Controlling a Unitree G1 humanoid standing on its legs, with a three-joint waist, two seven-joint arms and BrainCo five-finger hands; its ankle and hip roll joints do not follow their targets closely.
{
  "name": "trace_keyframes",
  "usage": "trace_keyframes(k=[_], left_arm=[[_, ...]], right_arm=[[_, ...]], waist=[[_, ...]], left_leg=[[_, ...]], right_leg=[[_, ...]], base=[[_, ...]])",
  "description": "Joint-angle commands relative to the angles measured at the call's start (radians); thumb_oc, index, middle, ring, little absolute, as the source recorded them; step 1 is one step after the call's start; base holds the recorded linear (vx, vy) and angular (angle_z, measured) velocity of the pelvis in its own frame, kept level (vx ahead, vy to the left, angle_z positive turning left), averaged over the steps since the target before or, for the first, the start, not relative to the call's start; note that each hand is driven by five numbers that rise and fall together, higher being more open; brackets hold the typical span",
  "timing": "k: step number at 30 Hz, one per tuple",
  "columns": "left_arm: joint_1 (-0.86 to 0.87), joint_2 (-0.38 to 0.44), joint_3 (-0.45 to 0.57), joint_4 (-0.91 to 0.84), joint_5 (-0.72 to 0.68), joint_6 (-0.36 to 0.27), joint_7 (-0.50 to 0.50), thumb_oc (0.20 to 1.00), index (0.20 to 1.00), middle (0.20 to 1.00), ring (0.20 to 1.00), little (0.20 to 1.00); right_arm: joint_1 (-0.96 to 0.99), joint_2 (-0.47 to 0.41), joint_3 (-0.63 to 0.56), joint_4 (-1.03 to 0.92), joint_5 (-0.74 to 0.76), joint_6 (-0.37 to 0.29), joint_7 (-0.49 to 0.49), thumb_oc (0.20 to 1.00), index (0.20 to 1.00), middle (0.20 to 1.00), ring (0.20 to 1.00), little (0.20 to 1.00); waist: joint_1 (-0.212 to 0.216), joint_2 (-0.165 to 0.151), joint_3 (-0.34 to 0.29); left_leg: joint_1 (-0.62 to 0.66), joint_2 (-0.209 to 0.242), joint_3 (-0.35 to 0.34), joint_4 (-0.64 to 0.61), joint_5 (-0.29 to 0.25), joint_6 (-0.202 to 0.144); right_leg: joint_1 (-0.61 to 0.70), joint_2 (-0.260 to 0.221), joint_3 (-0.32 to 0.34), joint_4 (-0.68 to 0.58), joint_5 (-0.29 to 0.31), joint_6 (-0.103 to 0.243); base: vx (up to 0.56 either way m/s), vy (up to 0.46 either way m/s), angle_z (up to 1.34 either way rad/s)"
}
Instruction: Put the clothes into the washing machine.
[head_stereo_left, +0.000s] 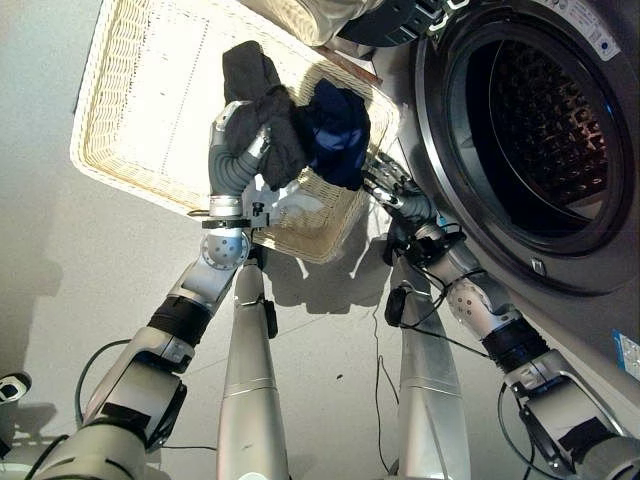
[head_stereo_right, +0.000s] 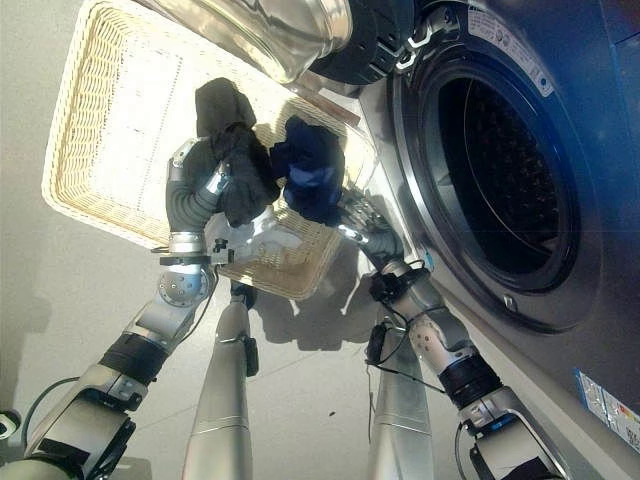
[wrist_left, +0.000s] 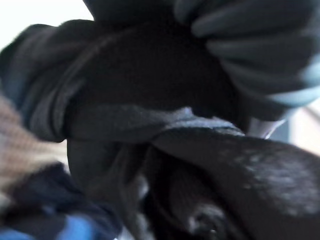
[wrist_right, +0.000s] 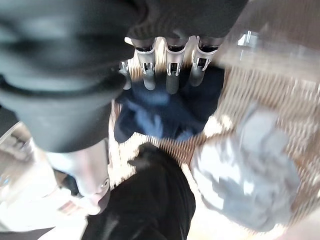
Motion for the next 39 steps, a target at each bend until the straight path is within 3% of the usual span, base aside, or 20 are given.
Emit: trace_keyframes(k=[1, 3, 4, 5, 6, 14, 30, 36, 37, 38, 39], left_arm=[[-0.023, -0.003, 0.019, -0.137, -0.043, -0.087, -0.148, 0.2, 0.2, 0.2, 0.2, 0.2], [-0.022, -0.006, 0.016, -0.164, -0.066, -0.084, -0.191, 0.2, 0.2, 0.2, 0.2, 0.2], [-0.021, -0.013, -0.003, -0.237, -0.116, -0.059, -0.313, 0.2, 0.2, 0.2, 0.2, 0.2], [-0.021, -0.013, -0.003, -0.237, -0.116, -0.059, -0.313, 0.2, 0.2, 0.2, 0.2, 0.2], [-0.024, -0.019, -0.016, -0.272, -0.156, -0.041, -0.402, 0.2, 0.2, 0.2, 0.2, 0.2], [-0.04, -0.023, -0.07, -0.338, -0.222, 0.026, -0.573, 0.2, 0.2, 0.2, 0.2, 0.2], [-0.079, 0.004, -0.132, -0.344, -0.282, 0.115, -0.685, 0.2, 0.2, 0.2, 0.2, 0.2], [-0.085, 0.031, -0.131, -0.347, -0.291, 0.126, -0.709, 0.2, 0.2, 0.2, 0.2, 0.2], [-0.083, 0.037, -0.128, -0.35, -0.29, 0.127, -0.714, 0.2, 0.2, 0.2, 0.2, 0.2], [-0.082, 0.037, -0.128, -0.351, -0.287, 0.127, -0.714, 0.2, 0.2, 0.2, 0.2, 0.2], [-0.083, 0.041, -0.129, -0.351, -0.285, 0.126, -0.715, 0.2, 0.2, 0.2, 0.2, 0.2]], right_arm=[[0.049, 0.004, -0.037, -0.132, 0.088, 0.013, 0.082, 1.0, 1.0, 1.0, 1.0, 1.0], [0.048, 0.007, -0.041, -0.151, 0.098, 0.022, 0.094, 1.0, 1.0, 1.0, 1.0, 1.0], [0.046, 0.016, -0.041, -0.209, 0.119, 0.045, 0.125, 1.0, 1.0, 1.0, 1.0, 1.0], [0.046, 0.016, -0.041, -0.209, 0.119, 0.045, 0.125, 1.0, 1.0, 1.0, 1.0, 1.0], [0.039, 0.023, -0.04, -0.255, 0.137, 0.068, 0.133, 1.0, 1.0, 1.0, 1.0, 1.0], [0.022, 0.029, -0.023, -0.322, 0.178, 0.101, 0.198, 1.0, 1.0, 1.0, 1.0, 1.0], [-0.052, 0.045, -0.012, -0.376, 0.227, 0.062, 0.276, 1.0, 1.0, 1.0, 1.0, 1.0], [-0.055, 0.021, -0.034, -0.382, 0.265, 0.013, 0.307, 1.0, 1.0, 1.0, 1.0, 1.0], [-0.05, 0.021, -0.044, -0.383, 0.275, 0.001, 0.318, 0.583, 0.583, 0.583, 0.583, 0.583], [-0.05, 0.021, -0.045, -0.384, 0.276, 0.001, 0.319, 0.539, 0.539, 0.539, 0.539, 0.539], [-0.049, 0.021, -0.049, -0.386, 0.279, -0.005, 0.32, 0.2, 0.2, 0.2, 0.2, 0.2]], waist=[[0.005, 0.006, -0.022], [0.005, 0.007, -0.022], [0.006, 0.011, -0.022], [0.006, 0.011, -0.022], [0.006, 0.012, -0.022], [0.006, 0.019, -0.022], [0.019, 0.025, -0.022], [0.018, 0.024, -0.022], [0.017, 0.023, -0.022], [0.017, 0.023, -0.022], [0.016, 0.022, -0.022]], left_leg=[[-0.019, -0.125, -0.037, -0.009, -0.004, 0.113], [-0.017, -0.126, -0.037, -0.01, -0.004, 0.115], [-0.015, -0.13, -0.037, -0.008, -0.005, 0.117], [-0.015, -0.13, -0.037, -0.008, -0.005, 0.117], [-0.014, -0.133, -0.033, -0.01, -0.004, 0.12], [-0.015, -0.135, -0.027, -0.012, -0.001, 0.123], [-0.012, -0.137, -0.022, -0.017, 0.008, 0.121], [-0.013, -0.135, -0.018, -0.021, 0.009, 0.12], [-0.013, -0.134, -0.018, -0.022, 0.01, 0.12], [-0.013, -0.134, -0.018, -0.023, 0.01, 0.12], [-0.012, -0.133, -0.017, -0.023, 0.011, 0.119]], right_leg=[[0.012, 0.054, -0.049, -0.057, 0.08, 0.063], [0.014, 0.051, -0.049, -0.058, 0.081, 0.064], [0.019, 0.044, -0.051, -0.065, 0.087, 0.068], [0.019, 0.044, -0.051, -0.065, 0.087, 0.068], [0.021, 0.042, -0.053, -0.072, 0.092, 0.07], [0.024, 0.032, -0.054, -0.085, 0.1, 0.076], [0.039, 0.017, -0.073, -0.108, 0.111, 0.077], [0.041, 0.015, -0.077, -0.115, 0.114, 0.077], [0.042, 0.016, -0.078, -0.117, 0.115, 0.078], [0.042, 0.016, -0.078, -0.117, 0.116, 0.078], [0.043, 0.016, -0.079, -0.119, 0.116, 0.078]], base=[[0.0, 0.0, 0.0], [0.01, -0.018, 0.0], [0.0, 0.0, 0.0], [0.02, -0.046, 0.0], [0.0, 0.0, 0.0], [0.0, -0.007, 0.01], [0.0, -0.01, 0.01], [0.0, 0.0, 0.0], [0.0, 0.0, 0.0], [0.0, 0.0, 0.0], [0.0, 0.0, 0.0]])
